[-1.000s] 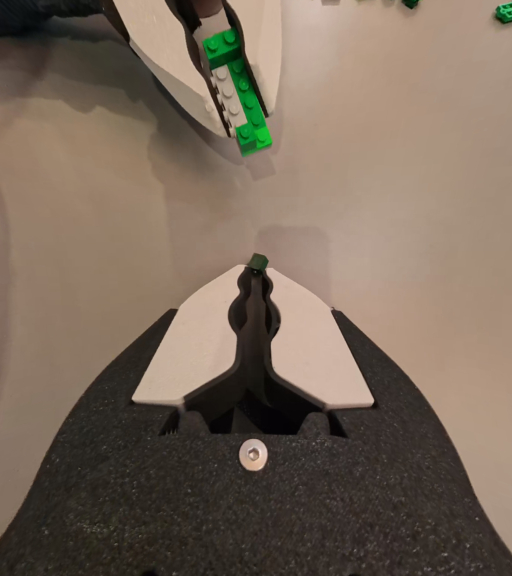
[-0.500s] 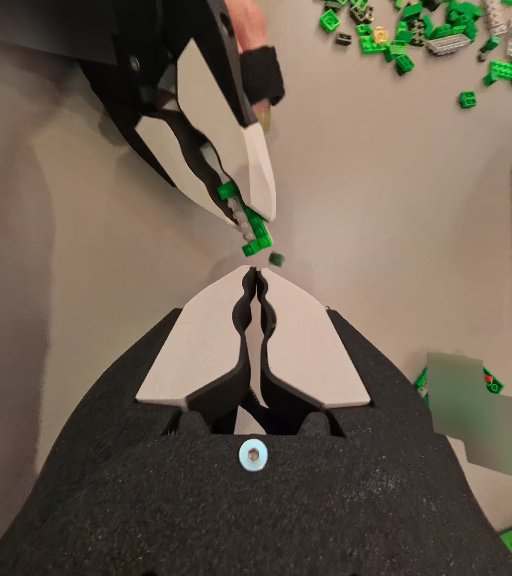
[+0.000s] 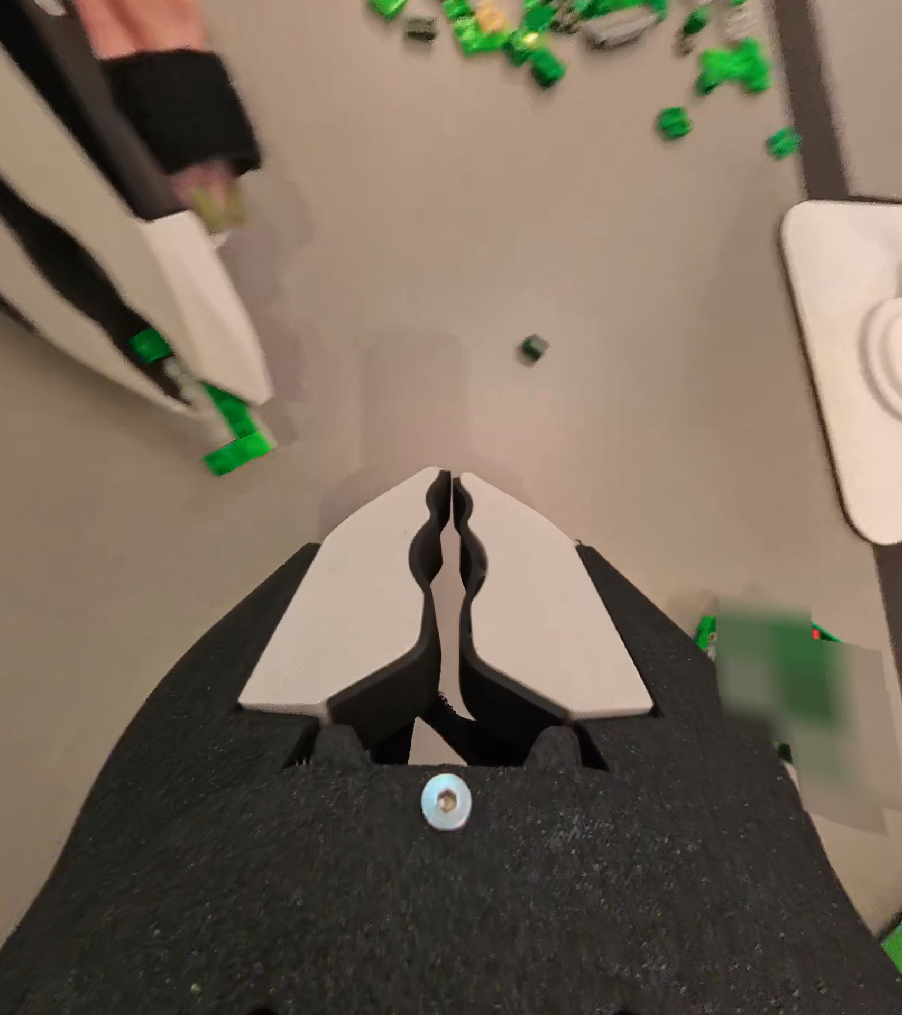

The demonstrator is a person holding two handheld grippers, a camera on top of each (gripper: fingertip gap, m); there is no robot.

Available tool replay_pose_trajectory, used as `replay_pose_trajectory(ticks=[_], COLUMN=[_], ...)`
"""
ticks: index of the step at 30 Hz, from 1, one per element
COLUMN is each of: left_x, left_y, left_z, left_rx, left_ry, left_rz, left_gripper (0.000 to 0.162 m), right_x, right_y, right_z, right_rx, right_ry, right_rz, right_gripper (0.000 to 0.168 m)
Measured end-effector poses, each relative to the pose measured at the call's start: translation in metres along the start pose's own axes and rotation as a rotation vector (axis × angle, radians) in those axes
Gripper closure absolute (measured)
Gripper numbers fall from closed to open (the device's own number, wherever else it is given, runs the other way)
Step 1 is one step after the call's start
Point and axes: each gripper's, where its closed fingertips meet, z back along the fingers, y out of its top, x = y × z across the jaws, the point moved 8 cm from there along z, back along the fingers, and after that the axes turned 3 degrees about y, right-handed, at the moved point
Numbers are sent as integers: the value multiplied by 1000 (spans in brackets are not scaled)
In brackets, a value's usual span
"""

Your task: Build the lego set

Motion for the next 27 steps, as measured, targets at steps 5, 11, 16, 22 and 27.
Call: replay_pose_trajectory(ticks=[5, 11, 16, 22, 27], left_x=[-4, -6, -6, -5, -8], left_y=[-6, -11, -12, -13, -14], left_z=[2, 1, 1, 0, 2], left_rx=[-1, 0, -3, -4, -17], left_ry=[13, 5, -4, -20, -6], left_rz=[27, 66, 75, 89, 89], left_gripper=[143, 143, 143, 143, 143], right_x=[30, 58, 79, 76, 75], right_y=[2, 14, 36, 46, 43], right_z=[-34, -68, -89, -105, -107], right_rx=[135, 110, -97, -258, -335], right_ry=[8, 52, 182, 245, 243], right_rz=[-68, 199, -83, -125, -75], right_gripper=[167, 161, 153, 151, 155])
